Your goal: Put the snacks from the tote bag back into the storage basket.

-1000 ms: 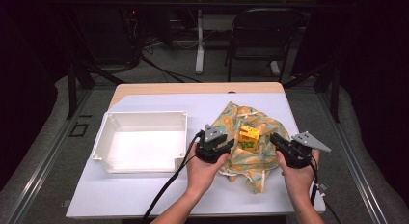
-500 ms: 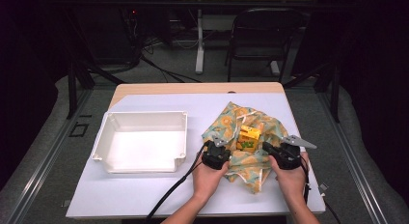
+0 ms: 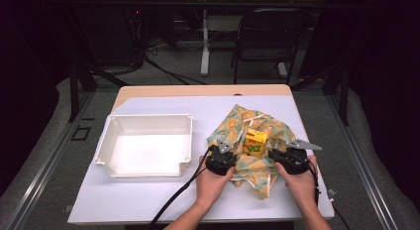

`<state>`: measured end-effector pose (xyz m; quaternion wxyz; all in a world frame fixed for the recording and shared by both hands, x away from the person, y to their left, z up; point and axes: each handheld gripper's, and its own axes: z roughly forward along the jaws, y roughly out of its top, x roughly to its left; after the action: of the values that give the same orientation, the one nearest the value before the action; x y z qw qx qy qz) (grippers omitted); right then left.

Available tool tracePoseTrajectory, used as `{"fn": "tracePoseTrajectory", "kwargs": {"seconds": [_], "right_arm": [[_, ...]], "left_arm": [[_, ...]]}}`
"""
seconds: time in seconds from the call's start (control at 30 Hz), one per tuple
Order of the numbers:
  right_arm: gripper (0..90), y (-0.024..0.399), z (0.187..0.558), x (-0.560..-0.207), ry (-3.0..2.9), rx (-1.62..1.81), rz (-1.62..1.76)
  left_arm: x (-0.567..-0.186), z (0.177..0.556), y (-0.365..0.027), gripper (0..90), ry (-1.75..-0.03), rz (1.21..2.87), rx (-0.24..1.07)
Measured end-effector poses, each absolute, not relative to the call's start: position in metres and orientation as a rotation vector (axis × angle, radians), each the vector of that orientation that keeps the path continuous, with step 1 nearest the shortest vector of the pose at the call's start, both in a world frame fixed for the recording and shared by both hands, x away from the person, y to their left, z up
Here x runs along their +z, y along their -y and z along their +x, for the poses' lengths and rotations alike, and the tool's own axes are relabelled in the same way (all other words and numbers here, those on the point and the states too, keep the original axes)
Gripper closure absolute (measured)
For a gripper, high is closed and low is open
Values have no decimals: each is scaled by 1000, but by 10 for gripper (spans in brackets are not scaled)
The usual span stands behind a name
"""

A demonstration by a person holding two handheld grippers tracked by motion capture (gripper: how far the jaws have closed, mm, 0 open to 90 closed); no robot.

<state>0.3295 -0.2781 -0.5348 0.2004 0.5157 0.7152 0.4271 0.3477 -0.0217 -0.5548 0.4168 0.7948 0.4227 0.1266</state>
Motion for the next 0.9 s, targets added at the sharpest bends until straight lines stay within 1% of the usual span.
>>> {"fn": "tracePoseTrajectory", "kwargs": {"seconds": [0.03, 0.1, 0.13, 0.27, 0.37, 0.47, 0.6, 0.77, 0.9], "right_arm": [[661, 279, 327, -528, -1989, 1216, 1392], [505, 280, 322, -517, -1943, 1263, 1302], [451, 280, 321, -513, -1932, 1279, 1272], [325, 277, 326, -506, -1971, 1321, 1187], [266, 273, 331, -506, -2001, 1324, 1144], [229, 271, 338, -508, -2033, 1339, 1127], [213, 270, 347, -510, -2066, 1342, 1111], [215, 270, 354, -513, -2096, 1366, 1108], [211, 267, 358, -516, -2118, 1354, 1109]], "left_arm": [[-551, 346, 19, 773, -1059, 1972, 316], [-539, 342, 14, 744, -1045, 1941, 315], [-533, 340, 13, 730, -1035, 1921, 319], [-513, 332, 2, 694, -992, 1892, 326], [-502, 330, -9, 663, -984, 1855, 312], [-493, 328, -20, 644, -974, 1840, 318], [-485, 326, -35, 603, -954, 1807, 333], [-483, 326, -57, 541, -933, 1770, 336], [-485, 327, -76, 493, -954, 1740, 328]]}}
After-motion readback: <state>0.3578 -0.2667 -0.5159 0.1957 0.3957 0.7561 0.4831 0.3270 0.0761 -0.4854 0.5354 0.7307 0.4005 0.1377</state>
